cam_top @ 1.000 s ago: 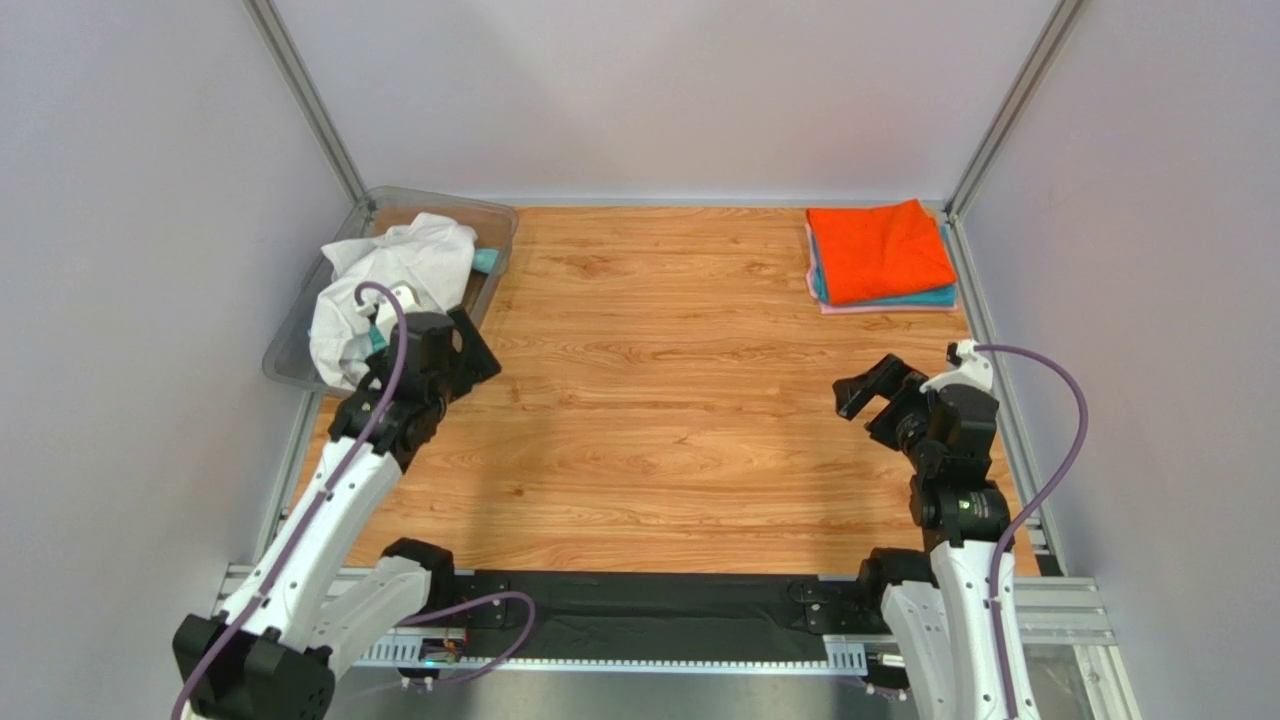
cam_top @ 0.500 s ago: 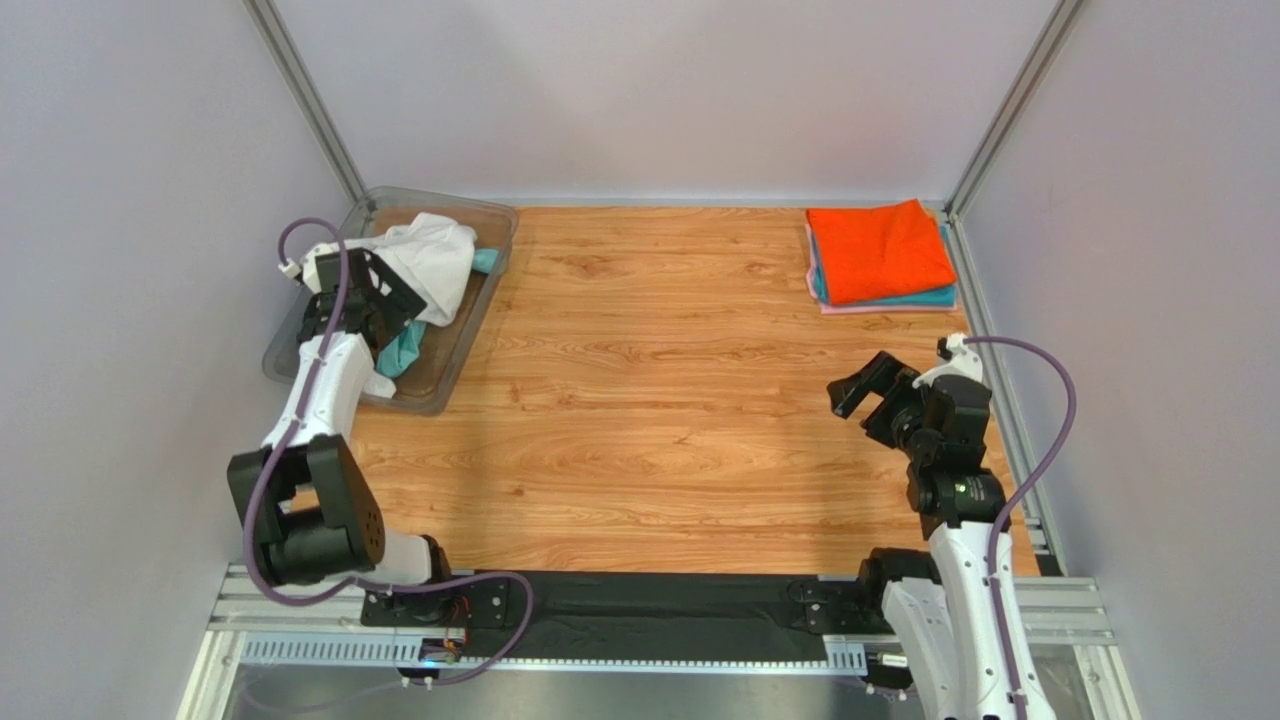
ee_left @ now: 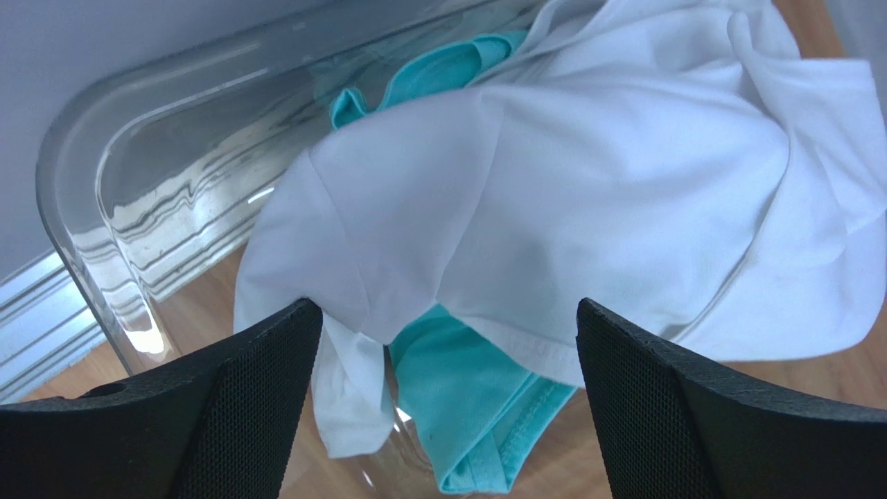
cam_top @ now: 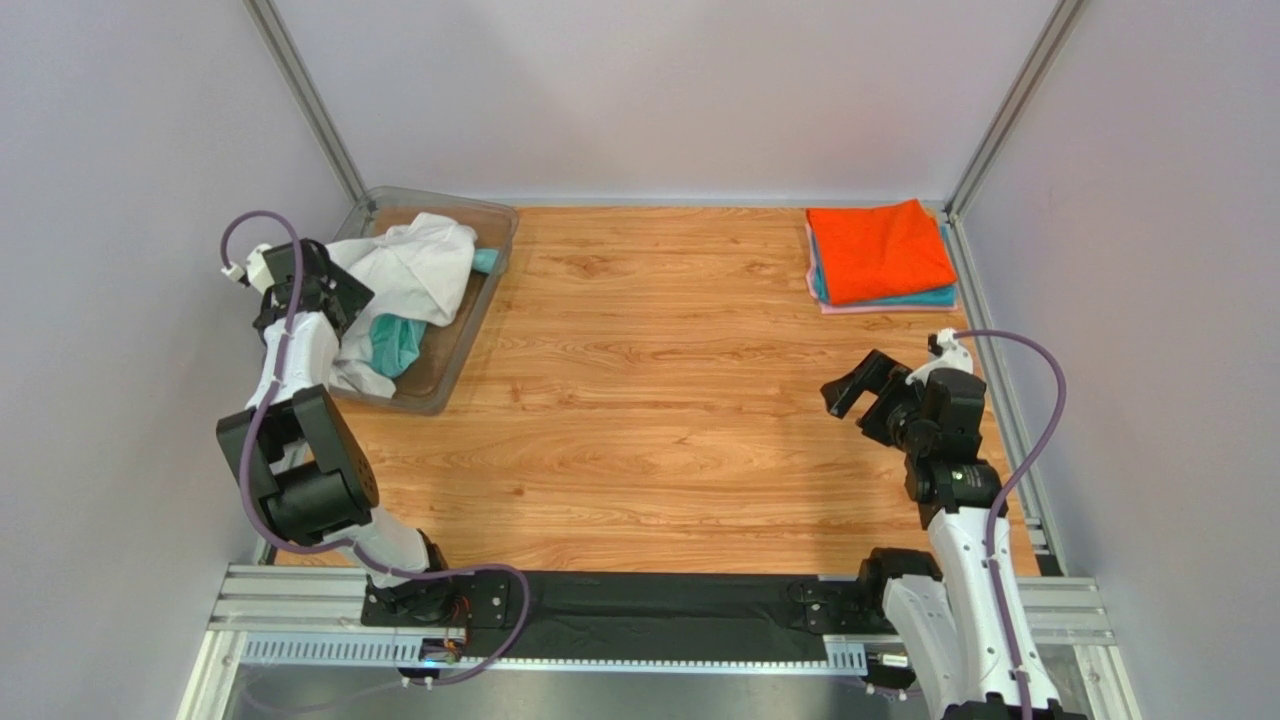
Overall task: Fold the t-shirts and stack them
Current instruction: Grab the tshirt from the pile
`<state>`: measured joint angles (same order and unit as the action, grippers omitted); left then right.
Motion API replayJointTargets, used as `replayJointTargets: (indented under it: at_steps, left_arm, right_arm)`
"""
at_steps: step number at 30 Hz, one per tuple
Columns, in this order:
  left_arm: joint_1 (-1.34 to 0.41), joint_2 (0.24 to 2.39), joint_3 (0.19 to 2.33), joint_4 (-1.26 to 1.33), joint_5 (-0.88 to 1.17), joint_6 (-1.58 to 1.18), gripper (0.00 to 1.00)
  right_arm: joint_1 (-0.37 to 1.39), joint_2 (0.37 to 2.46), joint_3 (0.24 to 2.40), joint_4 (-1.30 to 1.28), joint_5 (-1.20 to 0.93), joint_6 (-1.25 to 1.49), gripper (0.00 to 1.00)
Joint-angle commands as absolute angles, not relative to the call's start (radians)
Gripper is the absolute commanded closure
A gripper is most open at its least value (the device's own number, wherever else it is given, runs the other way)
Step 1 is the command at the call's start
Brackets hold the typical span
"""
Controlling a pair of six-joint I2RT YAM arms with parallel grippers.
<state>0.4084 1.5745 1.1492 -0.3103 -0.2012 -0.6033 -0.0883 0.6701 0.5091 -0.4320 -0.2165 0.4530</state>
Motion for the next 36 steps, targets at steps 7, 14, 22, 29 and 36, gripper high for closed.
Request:
replayJointTargets:
  at_steps: [7, 14, 22, 29, 36]
  left_arm:
    - [0.452, 1.736, 1.308, -0.322, -0.187, -0.563, 0.04]
    - [0.459, 1.838, 1.319, -0.287, -0.112, -0.571, 0.16]
    - [0.46, 1.832, 1.305, -0.278, -0.103, -0.58, 0.88]
    - [0.459, 1.694, 1.295, -0.296, -0.087, -0.584, 1.0]
    - [0.46, 1.54, 1.295, -0.327, -0.078, -0.601, 1.0]
  right_arm:
    - [-0.087, 0.62, 0.512, -0.373, -0.212, 0.433, 0.0]
    - [-0.087, 0.647, 0.511, -0.383, -0.202, 0.43, 0.0]
    - [-0.087, 0.661, 0.515, -0.396, -0.201, 0.426, 0.0]
    - [-0.087, 0.66, 0.517, -0.4, -0.204, 0.428, 0.0]
    - [-0.087, 0.652, 0.517, -0.399, -0.21, 0.429, 0.0]
